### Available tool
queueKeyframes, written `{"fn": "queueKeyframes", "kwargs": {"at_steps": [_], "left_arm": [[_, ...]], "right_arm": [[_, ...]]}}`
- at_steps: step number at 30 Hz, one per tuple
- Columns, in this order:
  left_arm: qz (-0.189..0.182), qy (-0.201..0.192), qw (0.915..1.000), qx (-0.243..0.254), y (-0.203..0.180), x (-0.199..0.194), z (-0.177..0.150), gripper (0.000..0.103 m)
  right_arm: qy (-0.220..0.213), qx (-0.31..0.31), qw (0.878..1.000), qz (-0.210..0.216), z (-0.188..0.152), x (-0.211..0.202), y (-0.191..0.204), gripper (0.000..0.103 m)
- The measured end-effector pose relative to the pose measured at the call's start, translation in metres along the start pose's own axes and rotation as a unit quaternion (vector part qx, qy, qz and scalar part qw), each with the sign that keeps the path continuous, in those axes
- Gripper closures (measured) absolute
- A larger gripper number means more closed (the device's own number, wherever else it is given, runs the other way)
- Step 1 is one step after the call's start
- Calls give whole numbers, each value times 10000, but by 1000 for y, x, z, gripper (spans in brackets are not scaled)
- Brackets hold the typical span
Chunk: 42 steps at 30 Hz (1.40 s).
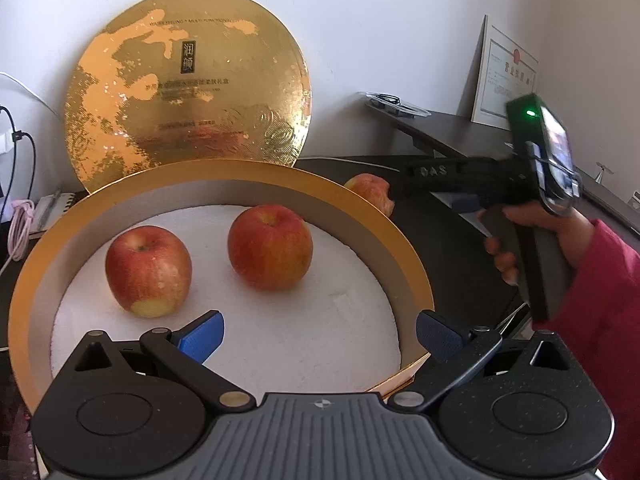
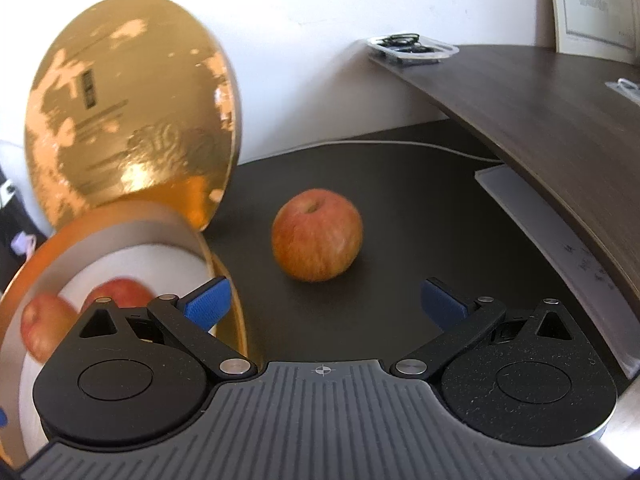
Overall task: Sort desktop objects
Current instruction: 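Close the right tool around the last apple and lift it, then carry the held apple over the gold box with the right tool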
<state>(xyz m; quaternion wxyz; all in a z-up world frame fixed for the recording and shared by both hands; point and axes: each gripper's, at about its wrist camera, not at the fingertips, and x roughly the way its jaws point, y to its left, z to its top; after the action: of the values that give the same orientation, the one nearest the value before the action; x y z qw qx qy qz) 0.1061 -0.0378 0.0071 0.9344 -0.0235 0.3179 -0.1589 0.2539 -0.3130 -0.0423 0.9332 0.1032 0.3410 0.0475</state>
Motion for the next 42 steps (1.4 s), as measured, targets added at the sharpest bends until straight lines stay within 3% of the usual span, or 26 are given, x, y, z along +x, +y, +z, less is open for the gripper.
{"fn": "queueKeyframes", "kwargs": {"at_steps": [4,17,22,31,42], "left_arm": [[-9,40,10000,15,0,6,2,1],[-19,170,9998,-44,7,15,0,1],[-39,170,9998,-87,11,15,-1,1],[-91,153,9997,-150,17,13,-3,1],[-121,39,9998,-137,15,-2,-8,1]], "right_arm": [[250,340,9991,96,16,31,-7,0],[684,364,9966,-262,42,111,15,4],[799,225,9954,-484,42,121,24,14],[946,180,9931,-669,42,127,30,19],[647,155,9942,-844,34,93,24,20]]}}
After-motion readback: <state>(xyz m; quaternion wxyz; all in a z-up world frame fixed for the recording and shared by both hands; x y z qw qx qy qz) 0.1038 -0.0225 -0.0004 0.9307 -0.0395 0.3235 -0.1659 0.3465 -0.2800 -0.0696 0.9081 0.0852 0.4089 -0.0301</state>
